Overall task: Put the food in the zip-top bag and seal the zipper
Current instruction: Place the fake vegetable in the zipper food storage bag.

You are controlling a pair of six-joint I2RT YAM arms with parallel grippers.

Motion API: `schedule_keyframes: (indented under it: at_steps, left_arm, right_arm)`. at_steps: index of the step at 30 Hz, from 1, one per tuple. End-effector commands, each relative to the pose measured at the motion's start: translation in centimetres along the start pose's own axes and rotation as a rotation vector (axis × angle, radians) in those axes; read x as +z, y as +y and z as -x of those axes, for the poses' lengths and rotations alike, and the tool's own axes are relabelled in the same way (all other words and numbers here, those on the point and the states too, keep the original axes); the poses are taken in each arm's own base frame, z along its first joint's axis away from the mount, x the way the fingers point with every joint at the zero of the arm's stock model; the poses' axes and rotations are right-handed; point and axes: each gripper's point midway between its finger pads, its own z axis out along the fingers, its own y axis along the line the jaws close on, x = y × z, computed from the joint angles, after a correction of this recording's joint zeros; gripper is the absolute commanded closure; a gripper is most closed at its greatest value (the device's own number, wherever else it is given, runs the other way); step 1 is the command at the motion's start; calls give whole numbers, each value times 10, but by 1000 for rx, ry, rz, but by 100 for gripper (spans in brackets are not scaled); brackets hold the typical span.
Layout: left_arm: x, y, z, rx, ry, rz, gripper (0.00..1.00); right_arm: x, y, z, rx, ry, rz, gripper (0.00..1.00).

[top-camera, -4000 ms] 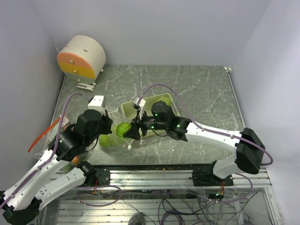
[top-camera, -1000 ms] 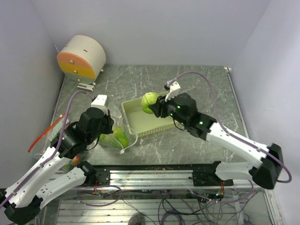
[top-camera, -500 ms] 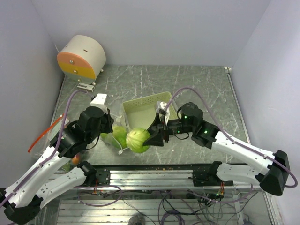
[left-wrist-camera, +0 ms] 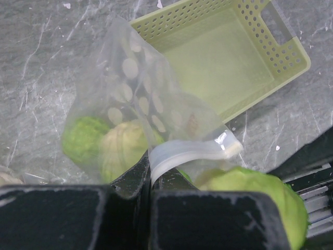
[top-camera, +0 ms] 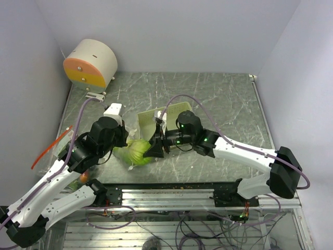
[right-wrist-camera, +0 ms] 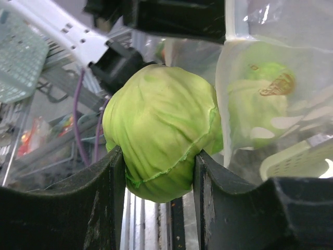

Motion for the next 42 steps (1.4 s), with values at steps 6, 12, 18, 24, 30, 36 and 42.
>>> schedule_keyframes:
  at_steps: [6, 12, 18, 24, 30, 36, 42]
  left_arm:
    - [-3, -16, 11, -11, -36, -82, 93]
    - [-7, -19, 16, -16, -46, -95, 93]
    - [-10, -25, 28, -13, -60, -113, 93]
    - [-19, -31, 48, -3, -86, -124, 93]
    - [-16, -33, 38, -22, -68, -142, 93]
    - [-12, -28, 19, -51, -42, -143, 93]
    - [-9, -21, 8, -58, -33, -119, 93]
  right_arm:
    - [-7, -52, 60, -78, -174, -352, 71]
    - [3, -75, 59, -108, -148, -583, 73]
    - [27, -86, 46, -130, -97, -736, 72]
    - [20, -107, 43, -145, -87, -976, 72]
    - [18, -107, 64, -128, -197, -999, 66]
    - [23, -76, 92, -105, -372, -813, 37]
    - [36, -59, 77, -128, -275, -683, 12]
